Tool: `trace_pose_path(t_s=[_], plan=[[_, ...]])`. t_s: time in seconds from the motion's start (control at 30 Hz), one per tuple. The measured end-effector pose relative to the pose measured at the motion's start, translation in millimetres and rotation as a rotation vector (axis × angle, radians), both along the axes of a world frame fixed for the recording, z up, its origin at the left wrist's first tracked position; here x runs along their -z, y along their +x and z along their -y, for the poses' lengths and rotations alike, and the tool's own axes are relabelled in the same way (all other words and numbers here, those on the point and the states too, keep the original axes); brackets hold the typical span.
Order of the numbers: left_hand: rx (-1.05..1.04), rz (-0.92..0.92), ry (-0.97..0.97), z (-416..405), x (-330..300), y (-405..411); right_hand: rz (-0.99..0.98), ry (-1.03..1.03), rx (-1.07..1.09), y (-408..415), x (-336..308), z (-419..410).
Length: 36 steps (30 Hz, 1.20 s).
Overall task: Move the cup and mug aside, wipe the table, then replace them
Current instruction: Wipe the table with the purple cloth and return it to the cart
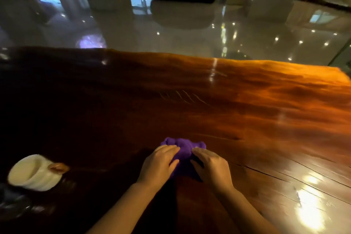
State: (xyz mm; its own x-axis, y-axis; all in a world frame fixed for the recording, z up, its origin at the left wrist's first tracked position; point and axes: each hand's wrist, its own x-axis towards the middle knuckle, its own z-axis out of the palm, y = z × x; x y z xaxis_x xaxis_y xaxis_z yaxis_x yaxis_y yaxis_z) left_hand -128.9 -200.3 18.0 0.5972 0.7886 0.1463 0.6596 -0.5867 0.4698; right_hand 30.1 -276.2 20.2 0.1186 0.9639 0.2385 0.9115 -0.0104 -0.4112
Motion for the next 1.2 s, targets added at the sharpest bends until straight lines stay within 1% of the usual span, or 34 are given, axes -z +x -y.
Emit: trace_pose_path(t_s=[0.13,0.3,0.4,0.5,0.63,0.8,0.93,1.03,1.1,1.2], plan=[[-0.155,0.035,0.119,10.0,-64.8,-69.9,-0.012,0.131,-0.15,-57.8,-60.1,-17.5],[-0.37,0.067,0.251,30.1,-139.1,-183.7,-0.021,0.275,-0.368,-164.8,-131.8,-37.2],[-0.517,0.019,0.342,48.9,-169.4,-259.9,-0.003,0.345,-0.502,-240.5,-162.6,-44.4],[-0.649,0.001,0.388,70.9,-188.3,-339.1,-0.02,0.408,-0.656,-323.0,-182.9,-50.3],[-0.85,0.028,0.411,104.6,-197.8,-450.3,-0.066,0.471,-0.865,-445.8,-198.0,-53.0],[-1.111,0.031,0.39,152.3,-192.3,-586.4,-0.082,0.424,-1.132,-609.0,-200.4,-42.3],[-1.279,0.028,0.358,190.7,-181.6,-680.3,-0.073,0.388,-1.292,-723.6,-192.6,-23.8],[-1.384,0.017,0.307,212.1,-169.1,-737.5,-0.059,0.358,-1.39,-793.5,-183.7,-10.8],[-1.416,0.014,0.282,220.4,-157.1,-769.3,-0.029,0.335,-1.454,-832.2,-173.5,-6.9],[-1.472,0.014,0.218,223.7,-136.9,-802.4,0.017,0.215,-1.499,-875.0,-151.1,-6.2]])
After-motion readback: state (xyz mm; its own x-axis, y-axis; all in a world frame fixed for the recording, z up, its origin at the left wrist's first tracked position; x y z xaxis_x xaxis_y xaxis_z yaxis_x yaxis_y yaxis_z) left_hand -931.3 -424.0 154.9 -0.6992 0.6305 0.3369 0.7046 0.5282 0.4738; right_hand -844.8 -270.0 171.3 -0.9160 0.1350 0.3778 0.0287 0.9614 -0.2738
